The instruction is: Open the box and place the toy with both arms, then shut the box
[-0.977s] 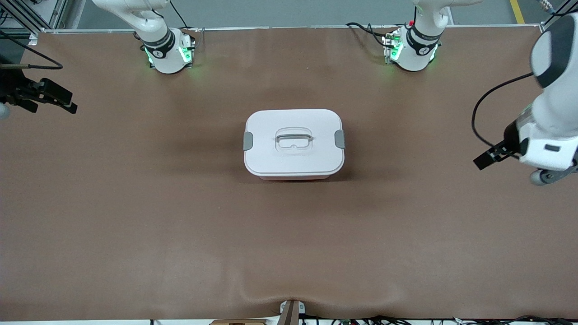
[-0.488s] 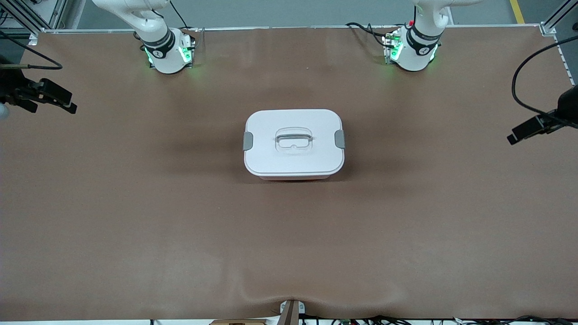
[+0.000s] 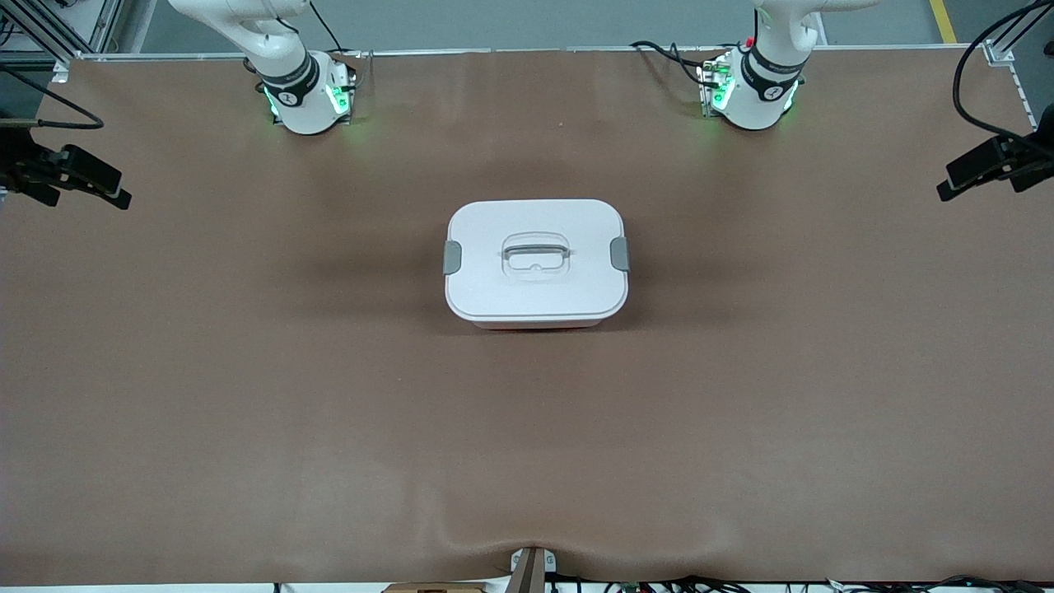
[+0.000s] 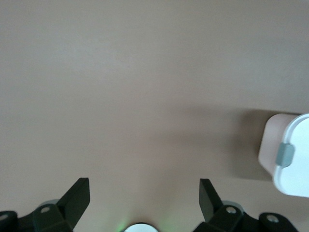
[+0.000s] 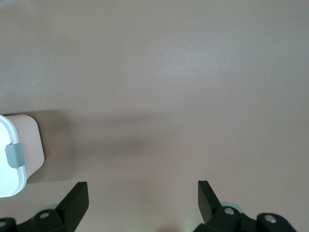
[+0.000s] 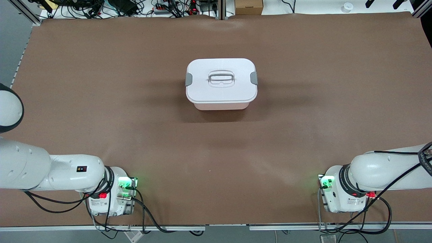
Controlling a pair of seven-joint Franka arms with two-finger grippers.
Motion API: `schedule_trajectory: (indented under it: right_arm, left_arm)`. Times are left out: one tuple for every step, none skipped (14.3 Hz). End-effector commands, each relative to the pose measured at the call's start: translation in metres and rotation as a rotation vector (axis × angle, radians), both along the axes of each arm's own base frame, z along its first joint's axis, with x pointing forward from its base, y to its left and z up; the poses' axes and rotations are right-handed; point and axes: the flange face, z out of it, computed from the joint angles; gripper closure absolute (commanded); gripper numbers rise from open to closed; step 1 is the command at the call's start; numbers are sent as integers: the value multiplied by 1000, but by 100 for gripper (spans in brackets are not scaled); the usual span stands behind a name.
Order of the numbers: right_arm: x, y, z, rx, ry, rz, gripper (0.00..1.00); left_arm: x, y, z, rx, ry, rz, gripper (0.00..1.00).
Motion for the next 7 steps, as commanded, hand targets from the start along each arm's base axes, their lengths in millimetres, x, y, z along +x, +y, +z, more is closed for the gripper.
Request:
schedule_trajectory:
  right_arm:
    - [0,-2,3,4,-7,3,0]
    - [0,-1,3,4,-7,4,0]
    - [0,0,3,3,-10,7,0]
    - [1,3,4,2,-15,11,0]
    - [1,3,4,2,-17,11,0]
    - [2,3,6,2,-29,11,0]
    - [3,3,7,2,-38,12,0]
  left_arm:
    - [-11,0,-4,22,12,-41,0]
    - [-12,0,-1,24,6,-44,0]
    - [-12,-1,0,22,6,-53,0]
    - [-11,0,-1,22,6,-64,0]
    - [-11,0,-1,21,6,-84,0]
    - [-11,0,-1,19,6,-96,0]
    - [-11,0,-1,17,4,-101,0]
